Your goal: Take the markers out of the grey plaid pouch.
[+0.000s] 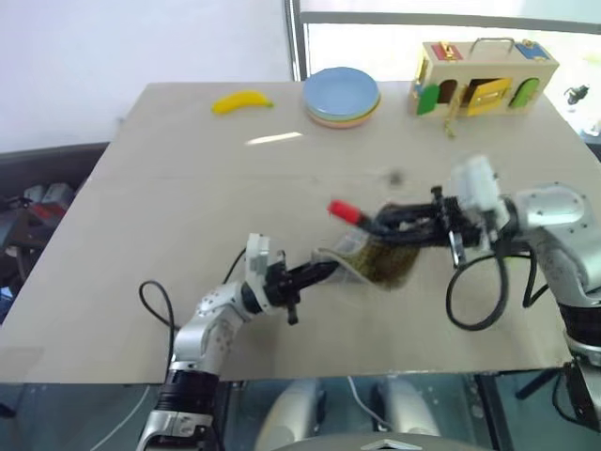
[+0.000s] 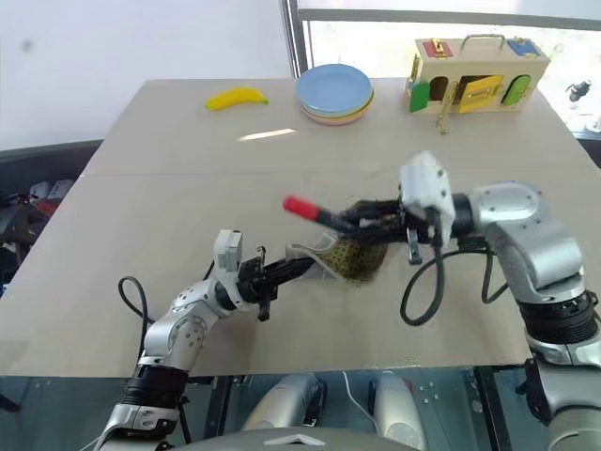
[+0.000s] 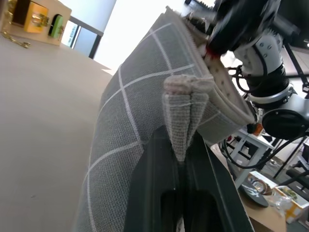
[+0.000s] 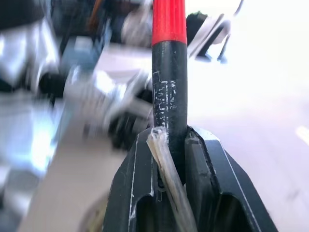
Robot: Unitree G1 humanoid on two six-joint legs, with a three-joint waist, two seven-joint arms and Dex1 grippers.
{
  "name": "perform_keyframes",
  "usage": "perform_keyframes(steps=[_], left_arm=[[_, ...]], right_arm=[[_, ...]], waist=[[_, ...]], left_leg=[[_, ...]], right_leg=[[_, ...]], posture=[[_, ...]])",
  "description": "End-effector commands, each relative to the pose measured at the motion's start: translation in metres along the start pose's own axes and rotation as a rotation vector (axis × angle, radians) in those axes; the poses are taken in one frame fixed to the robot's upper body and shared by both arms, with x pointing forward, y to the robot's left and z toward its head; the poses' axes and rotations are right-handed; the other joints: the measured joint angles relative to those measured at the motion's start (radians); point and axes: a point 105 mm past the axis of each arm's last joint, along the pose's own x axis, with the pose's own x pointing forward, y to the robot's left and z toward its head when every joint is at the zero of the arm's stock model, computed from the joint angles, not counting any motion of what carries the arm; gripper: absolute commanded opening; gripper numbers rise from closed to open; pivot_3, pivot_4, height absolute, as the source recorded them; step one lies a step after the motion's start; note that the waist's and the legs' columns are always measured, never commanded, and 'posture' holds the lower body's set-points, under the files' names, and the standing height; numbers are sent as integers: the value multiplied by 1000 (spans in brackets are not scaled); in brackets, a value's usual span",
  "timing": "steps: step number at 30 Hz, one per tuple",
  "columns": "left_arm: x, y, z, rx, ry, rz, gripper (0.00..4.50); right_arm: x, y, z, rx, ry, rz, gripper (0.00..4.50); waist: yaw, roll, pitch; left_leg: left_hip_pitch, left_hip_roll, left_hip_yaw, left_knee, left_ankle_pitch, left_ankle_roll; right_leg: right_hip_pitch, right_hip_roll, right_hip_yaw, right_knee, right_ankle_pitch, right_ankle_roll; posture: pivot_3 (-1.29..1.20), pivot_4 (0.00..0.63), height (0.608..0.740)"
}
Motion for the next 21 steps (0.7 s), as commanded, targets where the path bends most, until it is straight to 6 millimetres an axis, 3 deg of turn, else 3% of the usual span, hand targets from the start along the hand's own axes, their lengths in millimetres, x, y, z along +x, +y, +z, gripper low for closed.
perform_keyframes(steps=[1, 5, 16, 21], left_arm=[[-2, 7, 13, 107, 0, 31, 0], [-2, 11, 19, 174, 3, 52, 0], [-5, 14, 26, 210, -6, 94, 0], [-11, 16, 27, 219, -1, 123, 0]], right_arm=[[-12, -13, 36, 9, -161, -95, 272], [-21, -29, 42, 100, -273, -206, 272], [-38, -71, 19, 460, -513, -523, 272], [-43, -77, 12, 595, -592, -572, 272]], waist=[[0, 0, 0], [-2, 0, 0], [-8, 0, 0], [-13, 1, 0]], left_leg=[[0, 0, 0, 0, 0, 0], [0, 0, 0, 0, 0, 0], [0, 0, 1, -1, 0, 0], [0, 0, 1, -1, 0, 0]], right_leg=[[0, 0, 0, 0, 0, 0], [0, 0, 0, 0, 0, 0], [-1, 0, 1, 1, 0, 0], [-2, 0, 2, 1, 0, 0]], posture=[[0, 150, 740], [0, 150, 740], [0, 150, 740], [0, 150, 740]])
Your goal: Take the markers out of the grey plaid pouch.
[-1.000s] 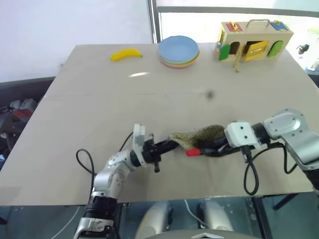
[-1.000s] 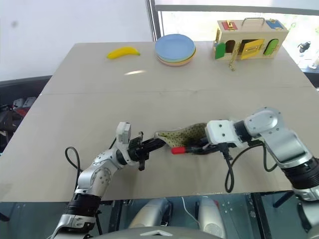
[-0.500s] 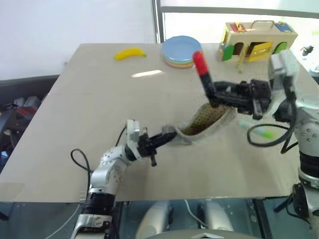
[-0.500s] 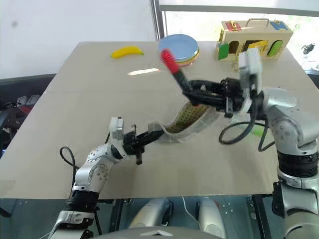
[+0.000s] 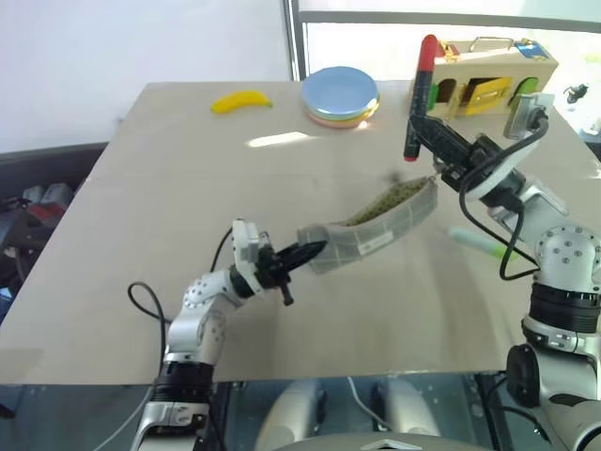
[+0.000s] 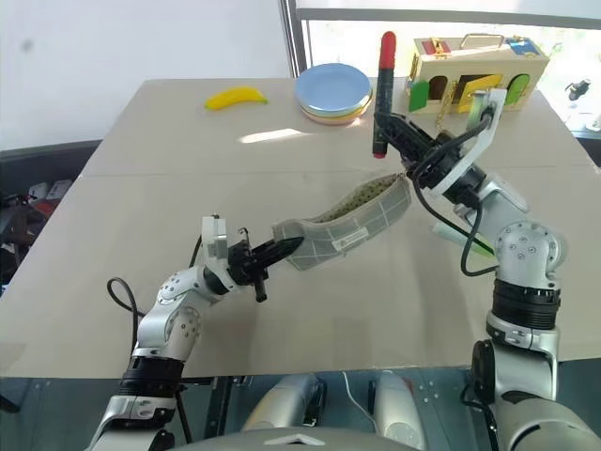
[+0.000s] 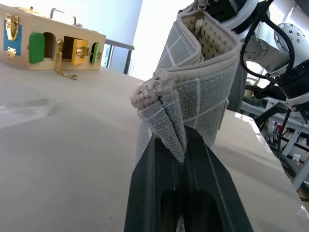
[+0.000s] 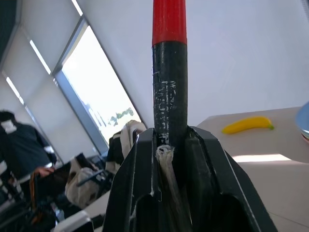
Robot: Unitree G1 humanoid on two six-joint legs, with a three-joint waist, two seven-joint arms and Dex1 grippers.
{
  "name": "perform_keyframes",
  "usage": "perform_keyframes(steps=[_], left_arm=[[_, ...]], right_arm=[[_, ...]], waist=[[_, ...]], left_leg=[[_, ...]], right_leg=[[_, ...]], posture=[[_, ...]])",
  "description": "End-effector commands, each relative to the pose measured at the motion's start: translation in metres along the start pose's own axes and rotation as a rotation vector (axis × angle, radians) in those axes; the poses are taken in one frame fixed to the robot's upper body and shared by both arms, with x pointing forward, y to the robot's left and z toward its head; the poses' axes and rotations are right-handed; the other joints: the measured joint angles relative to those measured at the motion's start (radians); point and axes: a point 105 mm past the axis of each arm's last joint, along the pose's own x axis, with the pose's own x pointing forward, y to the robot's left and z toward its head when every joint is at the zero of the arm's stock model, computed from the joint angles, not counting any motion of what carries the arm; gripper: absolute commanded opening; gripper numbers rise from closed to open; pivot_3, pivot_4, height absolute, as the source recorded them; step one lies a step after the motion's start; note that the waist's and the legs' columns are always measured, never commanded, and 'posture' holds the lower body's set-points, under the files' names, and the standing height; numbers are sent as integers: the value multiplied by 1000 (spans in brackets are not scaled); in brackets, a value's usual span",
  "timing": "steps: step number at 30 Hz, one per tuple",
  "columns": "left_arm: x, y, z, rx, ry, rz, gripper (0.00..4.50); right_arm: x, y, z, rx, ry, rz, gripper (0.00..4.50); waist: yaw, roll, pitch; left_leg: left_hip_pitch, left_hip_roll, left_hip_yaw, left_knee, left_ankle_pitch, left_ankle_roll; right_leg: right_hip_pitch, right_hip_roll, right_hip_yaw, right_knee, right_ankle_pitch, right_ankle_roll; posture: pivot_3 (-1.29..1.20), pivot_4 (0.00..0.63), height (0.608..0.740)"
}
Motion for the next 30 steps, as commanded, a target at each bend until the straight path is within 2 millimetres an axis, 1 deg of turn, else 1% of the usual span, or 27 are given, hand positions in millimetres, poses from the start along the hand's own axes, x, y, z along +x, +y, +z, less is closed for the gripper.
perform_keyframes(steps=[1, 5, 8, 10, 12, 14, 19, 21, 23, 26, 28, 30], left_arm=[[-9, 3, 7, 44, 0, 28, 0], [-10, 4, 9, 50, -1, 42, 0], [-10, 5, 11, 54, -4, 51, 0], [-10, 6, 12, 56, -5, 56, 0], [-12, 7, 13, 60, -5, 63, 0], [-13, 8, 13, 63, -3, 70, 0], [-24, 13, 16, 81, 14, 108, 0], [-28, 16, 18, 94, 21, 126, 0], [-32, 20, 21, 111, 25, 142, 0], [-38, 24, 28, 149, 30, 167, 0], [-41, 27, 35, 207, 46, 181, 0], [-43, 31, 46, 281, 55, 201, 0]], right_arm=[[-5, 3, 18, 47, -84, -8, 272], [-8, -3, 8, 120, -63, -43, 272], [-11, 0, 0, 132, -23, -29, 272], [-13, 2, -2, 131, -7, -16, 272], [-15, 1, -3, 127, 5, -28, 272], [-17, -4, 1, 120, -13, -53, 272], [-26, -28, 23, 77, -107, -168, 272], [-30, -34, 28, 44, -105, -192, 272], [-35, -37, 28, -7, -66, -205, 272], [-44, -41, 24, -111, 38, -221, 272], [-53, -44, 20, -191, 129, -231, 272], [-67, -50, 8, -323, 302, -247, 272]], waist=[[-4, 0, 0], [-14, 0, 0], [-19, 0, 0], [-21, 1, 0], [-21, 1, 0], [-21, 1, 0], [-20, 1, 0], [-19, 1, 0], [-18, 1, 0], [-18, 2, 1], [-18, 2, 1], [-16, 2, 1]], left_leg=[[0, 0, 0, 0, 0, 0], [0, 0, 0, 0, 0, 0], [0, 0, 0, 0, 0, 0], [0, 0, 1, 0, 0, 0], [0, 0, 1, -1, 0, 0], [0, 0, 1, -1, 0, 0], [0, 0, 1, -1, 0, 0], [0, 0, 2, -1, 0, 0], [0, 0, 2, -1, 0, 0], [0, 0, 2, -1, 0, 0], [0, 0, 2, -1, 0, 0], [0, 0, 2, -1, 0, 0]], right_leg=[[0, 0, 0, 0, 0, 0], [0, 0, 0, 0, 0, 0], [0, 0, 0, 0, 0, 0], [0, 0, 1, 0, 0, 0], [-1, 0, 1, 1, 0, 0], [-1, 0, 1, 1, 0, 0], [0, 0, 2, 1, 0, 0], [-1, 0, 2, 1, 0, 0], [-1, 0, 2, 1, 0, 0], [-1, 0, 2, 0, 0, 0], [-1, 0, 2, 0, 0, 0], [-1, 0, 2, 0, 0, 0]], posture=[[0, 150, 740], [0, 150, 740], [0, 150, 740], [0, 150, 740], [0, 150, 740], [0, 150, 740], [0, 150, 740], [0, 150, 740], [0, 150, 740], [0, 150, 740], [0, 150, 740], [0, 150, 740]])
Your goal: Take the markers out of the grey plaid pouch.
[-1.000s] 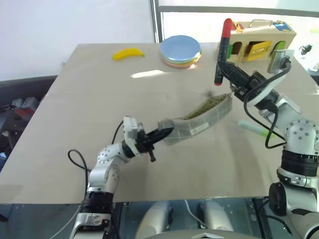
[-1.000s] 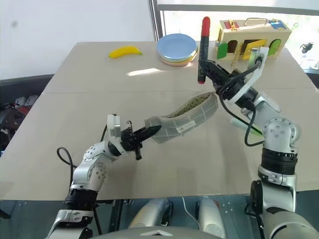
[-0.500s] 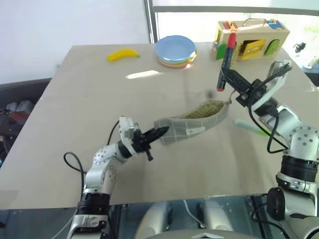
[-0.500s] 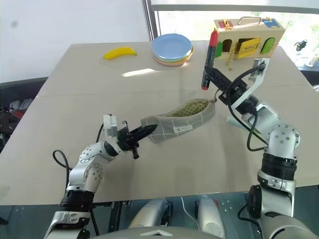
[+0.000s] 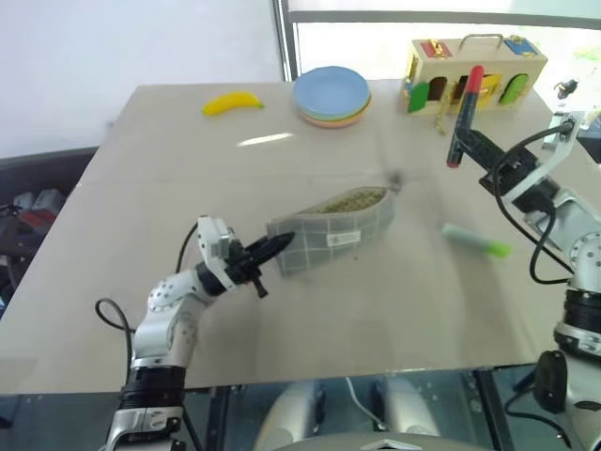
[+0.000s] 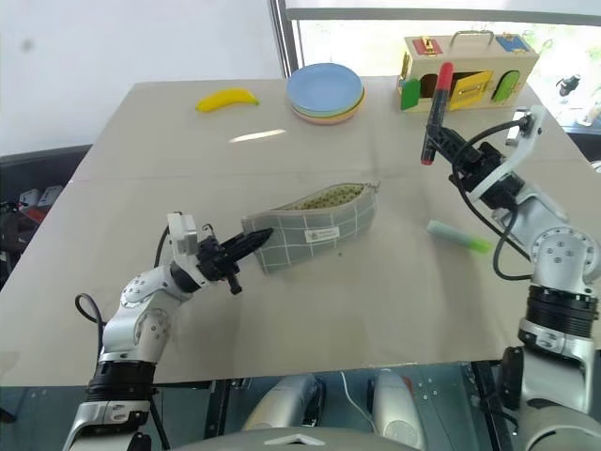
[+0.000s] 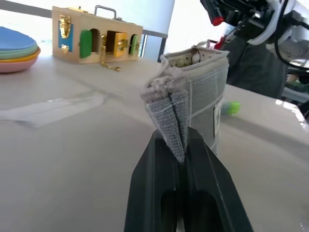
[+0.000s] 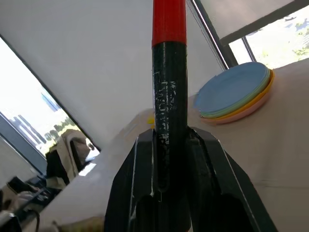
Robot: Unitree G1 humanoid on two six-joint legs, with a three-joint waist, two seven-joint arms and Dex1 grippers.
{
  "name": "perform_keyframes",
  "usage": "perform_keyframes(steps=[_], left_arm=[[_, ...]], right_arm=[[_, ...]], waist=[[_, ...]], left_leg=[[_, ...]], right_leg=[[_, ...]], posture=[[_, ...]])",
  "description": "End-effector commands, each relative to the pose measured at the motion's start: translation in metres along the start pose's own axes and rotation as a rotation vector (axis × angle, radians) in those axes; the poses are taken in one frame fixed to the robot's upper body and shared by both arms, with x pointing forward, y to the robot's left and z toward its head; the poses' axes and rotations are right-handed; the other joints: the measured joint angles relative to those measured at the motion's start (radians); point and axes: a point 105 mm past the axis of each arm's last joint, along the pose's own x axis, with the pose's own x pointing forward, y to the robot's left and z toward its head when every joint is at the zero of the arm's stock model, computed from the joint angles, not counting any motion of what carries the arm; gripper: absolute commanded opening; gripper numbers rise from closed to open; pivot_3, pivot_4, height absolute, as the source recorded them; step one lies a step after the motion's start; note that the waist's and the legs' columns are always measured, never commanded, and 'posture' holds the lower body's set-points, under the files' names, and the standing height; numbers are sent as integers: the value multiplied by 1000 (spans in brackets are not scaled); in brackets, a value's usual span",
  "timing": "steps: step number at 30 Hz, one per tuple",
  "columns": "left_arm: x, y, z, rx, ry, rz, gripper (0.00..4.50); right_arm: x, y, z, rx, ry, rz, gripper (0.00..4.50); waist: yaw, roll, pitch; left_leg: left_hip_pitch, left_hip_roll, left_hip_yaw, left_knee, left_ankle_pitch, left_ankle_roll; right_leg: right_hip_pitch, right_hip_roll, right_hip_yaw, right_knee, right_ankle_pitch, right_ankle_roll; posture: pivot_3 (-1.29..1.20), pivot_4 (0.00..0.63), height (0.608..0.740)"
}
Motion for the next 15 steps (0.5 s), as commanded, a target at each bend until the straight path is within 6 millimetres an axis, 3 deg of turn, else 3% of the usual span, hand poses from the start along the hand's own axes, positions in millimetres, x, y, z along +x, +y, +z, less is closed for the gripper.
perform_keyframes(steps=[1, 4, 8, 12, 15], left_arm=[[-5, 11, 29, 178, -19, 40, 0], [-7, 22, 46, 320, -8, 82, 0], [-8, 35, 59, 501, 26, 139, 0], [-13, 44, 53, 606, 91, 192, 0], [-21, 44, 35, 675, 194, 182, 0]], right_arm=[[-17, -4, -19, -278, 231, 25, 272], [-49, -13, -50, -523, 542, 88, 272], [-84, -26, -72, -682, 806, 142, 272], [-105, -38, -91, -748, 944, 157, 272], [-112, -43, -99, -767, 993, 167, 272]], waist=[[4, 0, 0], [7, 0, 0], [7, 1, 0], [0, 1, 0], [1, 1, 1]], left_leg=[[0, 0, 0, 0, 0, 0], [-1, 0, 0, 0, 0, 0], [-1, 0, 0, 0, 0, 0], [0, 0, 1, 0, 0, 0], [0, 0, 1, 0, 0, 0]], right_leg=[[0, 0, 0, 0, 0, 0], [0, 0, -1, -1, 0, 0], [0, 0, -1, -1, 0, 0], [0, 0, 1, -1, 0, 0], [0, 0, 1, -1, 0, 0]], posture=[[0, 150, 740], [0, 150, 740], [0, 150, 740], [0, 150, 740], [0, 150, 740]])
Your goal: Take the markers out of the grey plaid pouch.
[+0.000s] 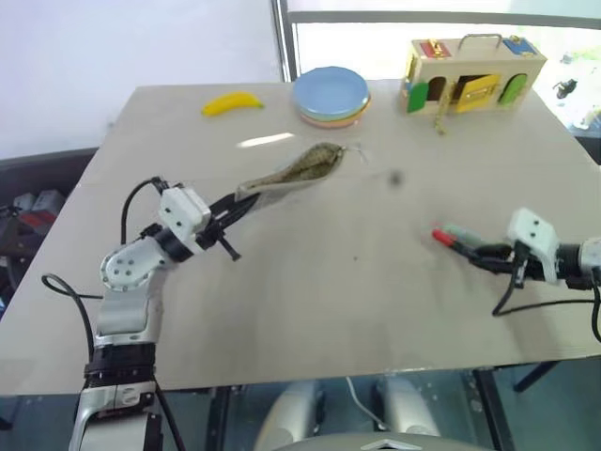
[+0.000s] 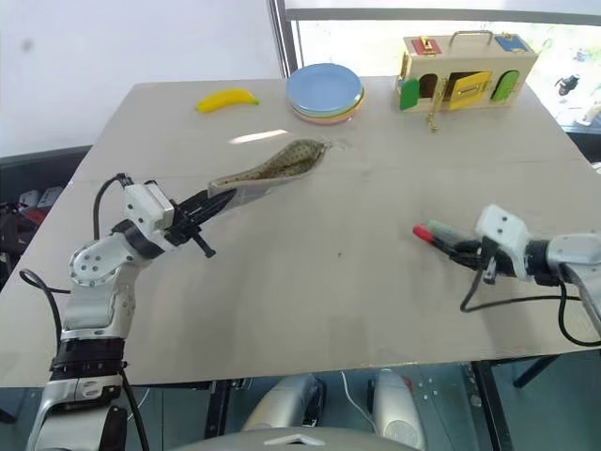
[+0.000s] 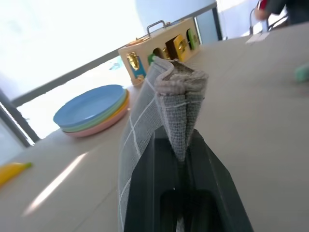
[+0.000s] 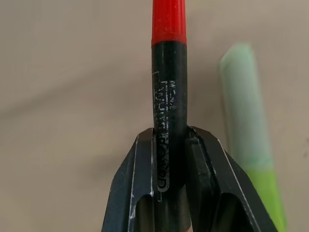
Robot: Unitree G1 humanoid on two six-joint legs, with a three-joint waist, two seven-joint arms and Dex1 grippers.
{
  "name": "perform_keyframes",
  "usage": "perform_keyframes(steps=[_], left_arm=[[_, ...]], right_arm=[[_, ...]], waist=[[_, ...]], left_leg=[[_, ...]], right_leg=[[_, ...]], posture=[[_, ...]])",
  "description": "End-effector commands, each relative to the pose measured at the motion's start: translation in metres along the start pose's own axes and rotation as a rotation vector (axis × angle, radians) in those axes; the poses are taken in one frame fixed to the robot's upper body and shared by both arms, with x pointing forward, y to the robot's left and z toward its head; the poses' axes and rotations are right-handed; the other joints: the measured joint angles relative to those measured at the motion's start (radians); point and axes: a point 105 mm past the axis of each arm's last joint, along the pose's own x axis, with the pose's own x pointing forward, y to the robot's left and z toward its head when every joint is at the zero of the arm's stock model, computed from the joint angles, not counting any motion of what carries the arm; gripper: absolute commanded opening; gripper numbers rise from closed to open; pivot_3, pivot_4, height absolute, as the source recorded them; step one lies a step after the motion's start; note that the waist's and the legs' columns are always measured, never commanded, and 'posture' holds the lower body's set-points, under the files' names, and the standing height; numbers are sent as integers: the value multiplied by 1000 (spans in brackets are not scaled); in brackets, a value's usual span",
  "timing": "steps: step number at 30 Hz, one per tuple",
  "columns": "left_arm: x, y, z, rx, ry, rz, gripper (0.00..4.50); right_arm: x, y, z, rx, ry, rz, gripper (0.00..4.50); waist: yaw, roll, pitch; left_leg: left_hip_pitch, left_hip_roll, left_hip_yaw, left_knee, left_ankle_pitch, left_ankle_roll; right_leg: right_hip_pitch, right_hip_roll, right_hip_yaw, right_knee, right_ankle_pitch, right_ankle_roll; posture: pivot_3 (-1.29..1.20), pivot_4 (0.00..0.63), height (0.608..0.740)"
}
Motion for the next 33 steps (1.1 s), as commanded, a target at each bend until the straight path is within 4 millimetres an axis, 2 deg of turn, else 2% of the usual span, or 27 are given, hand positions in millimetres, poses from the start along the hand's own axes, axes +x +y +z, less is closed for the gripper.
perform_keyframes(steps=[1, 2, 4, 7, 9, 11, 12, 14, 17, 18, 21, 25, 28, 31, 33], left_arm=[[-8, -2, -8, 128, 63, -11, 0], [-9, -2, -11, 144, 77, -8, 0], [-11, -1, -15, 165, 97, 11, 0], [-14, -3, -23, 192, 126, 29, 0], [-17, -5, -26, 199, 134, 25, 0], [-20, -6, -26, 194, 135, 31, 644], [-23, -6, -27, 188, 140, 34, 764], [-29, -7, -29, 183, 158, 34, 1680], [-37, -8, -34, 193, 191, 29, 3025], [-41, -9, -34, 176, 197, 29, 3146], [-54, -14, -31, 92, 207, 33, 3146], [-78, -27, -24, -154, 240, 41, 3146], [-99, -49, -27, -343, 365, 14, 3146], [-115, -64, -19, -373, 405, -53, 3146], [-123, -65, -18, -393, 429, -57, 3146]], right_arm=[[-2, 0, -2, -51, 31, 11, 272], [-1, 1, -2, -52, 31, 11, 1287], [0, -1, 0, -48, 18, -13, 2225], [-2, 0, 9, -9, -23, -10, 3262], [-5, 2, 19, 17, -72, -2, 3262], [-11, 3, 31, 52, -141, 1, 3354], [-15, 5, 39, 82, -192, 11, 3354], [-23, 10, 50, 128, -270, 28, 3354], [-30, 13, 53, 168, -342, 18, 3354], [-33, 15, 53, 198, -381, 18, 3354], [-40, 26, 52, 259, -442, 33, 3354], [-50, 40, 39, 327, -451, 32, 3354], [-55, 52, 10, 384, -417, 20, 3354], [-59, 60, -17, 430, -394, 8, 3354], [-63, 58, -25, 426, -401, -13, 3354]], waist=[[1, -1, 0], [2, -1, 0], [5, -1, 0], [13, -1, 0], [13, -1, 0], [14, 0, 0], [15, 0, 0], [17, 0, 0], [24, 0, 0], [28, -1, 0], [29, -1, 0], [27, 0, 1], [27, 0, 0], [28, 0, 1], [28, 1, 2]], left_leg=[[0, 0, 0, 0, 0, 0], [0, 0, 0, 0, 0, 0], [0, 0, 0, 0, 0, 0], [0, 0, -1, 0, 0, 0], [0, 0, -1, 0, 0, 0], [0, 0, -1, 0, 0, 0], [0, 0, -1, 0, 0, 0], [0, 0, -1, 0, 0, 0], [0, 0, -1, 0, 0, 0], [0, 0, -1, 0, 0, 0], [-1, 0, -1, 0, 0, 0], [-1, 0, -1, -2, -1, 1], [3, 0, -1, -3, -3, 5], [6, 1, 0, -4, -4, 6], [7, 0, 1, -5, -4, 6]], right_leg=[[0, 0, 0, 0, 0, 0], [0, 0, 0, 0, 0, 0], [0, 0, 0, 0, 0, 0], [1, 0, -1, 0, 0, 0], [0, 0, -1, 0, 0, 0], [0, 0, 0, 0, 0, 0], [0, 0, 0, 0, 0, 0], [0, 0, 0, 0, 0, 0], [0, 0, -1, 0, 0, 0], [1, 0, -1, 0, 0, 0], [1, -1, -1, -1, 0, 0], [0, -1, 0, -2, 0, 0], [3, -1, -1, -1, 0, 0], [6, -1, 0, -2, 0, 0], [6, -1, 0, -3, 0, 0]], posture=[[0, 150, 740], [0, 150, 740], [0, 150, 740], [0, 150, 740], [0, 150, 740], [0, 150, 740], [0, 150, 740], [0, 150, 740], [0, 150, 740], [0, 150, 740], [0, 150, 740], [0, 150, 740], [0, 150, 740], [0, 150, 740], [0, 150, 740]])
